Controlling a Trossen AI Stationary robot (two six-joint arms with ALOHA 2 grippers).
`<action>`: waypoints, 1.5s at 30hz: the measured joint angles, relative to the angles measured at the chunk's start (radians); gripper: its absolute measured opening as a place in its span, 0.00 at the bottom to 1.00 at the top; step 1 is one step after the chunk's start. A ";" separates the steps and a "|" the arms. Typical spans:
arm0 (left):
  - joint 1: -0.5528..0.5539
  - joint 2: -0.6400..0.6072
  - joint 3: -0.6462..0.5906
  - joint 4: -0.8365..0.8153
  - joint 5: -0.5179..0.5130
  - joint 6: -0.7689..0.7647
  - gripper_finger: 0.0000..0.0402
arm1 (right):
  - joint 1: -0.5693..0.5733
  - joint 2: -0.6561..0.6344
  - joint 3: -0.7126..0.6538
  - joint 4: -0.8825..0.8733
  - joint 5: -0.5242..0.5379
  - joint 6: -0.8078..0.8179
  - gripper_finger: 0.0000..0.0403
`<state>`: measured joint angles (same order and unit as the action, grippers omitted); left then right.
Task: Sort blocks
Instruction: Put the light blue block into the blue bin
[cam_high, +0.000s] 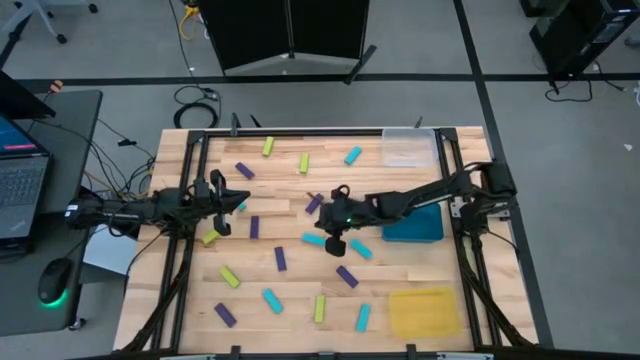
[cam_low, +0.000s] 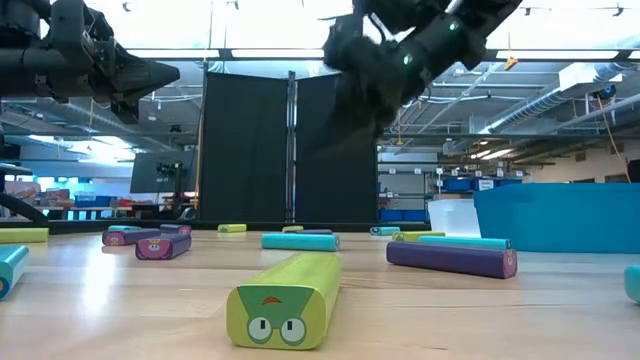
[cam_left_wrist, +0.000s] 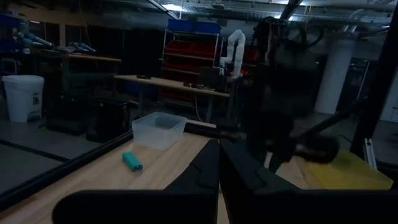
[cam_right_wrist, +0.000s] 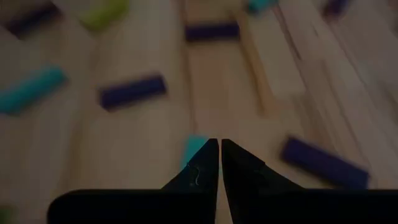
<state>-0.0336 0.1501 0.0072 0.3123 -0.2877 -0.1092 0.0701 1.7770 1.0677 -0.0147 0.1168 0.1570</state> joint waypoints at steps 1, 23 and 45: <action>0.000 0.000 0.000 0.000 0.000 0.000 0.04 | 0.004 0.016 0.014 -0.043 0.015 0.002 0.09; 0.000 0.000 0.000 0.001 -0.029 0.027 0.04 | 0.066 0.241 0.155 -0.126 0.053 0.084 0.71; 0.000 0.006 0.000 0.004 -0.028 0.026 0.04 | 0.068 0.293 0.156 -0.114 0.108 0.128 0.28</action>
<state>-0.0335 0.1562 0.0071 0.3161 -0.3158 -0.0830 0.1379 2.0701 1.2240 -0.1284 0.2250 0.2852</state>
